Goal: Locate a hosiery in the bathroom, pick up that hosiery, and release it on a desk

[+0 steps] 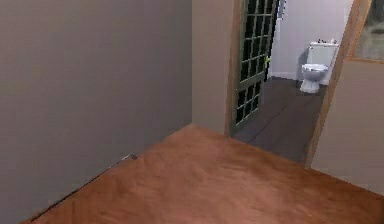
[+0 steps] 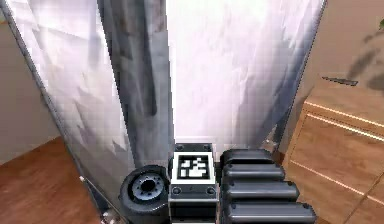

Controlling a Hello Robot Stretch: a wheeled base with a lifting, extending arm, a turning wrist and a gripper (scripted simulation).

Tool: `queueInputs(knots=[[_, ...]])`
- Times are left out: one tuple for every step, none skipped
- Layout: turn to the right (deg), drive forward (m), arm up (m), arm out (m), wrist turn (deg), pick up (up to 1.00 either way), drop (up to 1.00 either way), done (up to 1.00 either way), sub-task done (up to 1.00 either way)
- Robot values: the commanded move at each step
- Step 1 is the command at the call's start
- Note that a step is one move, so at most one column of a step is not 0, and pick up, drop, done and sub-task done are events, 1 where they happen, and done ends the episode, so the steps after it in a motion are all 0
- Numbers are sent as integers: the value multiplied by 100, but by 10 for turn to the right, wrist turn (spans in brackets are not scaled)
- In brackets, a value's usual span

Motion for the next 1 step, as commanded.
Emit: queueInputs(knots=[[210, 0, 0, 0, 0, 0, 0, 0, 0]])
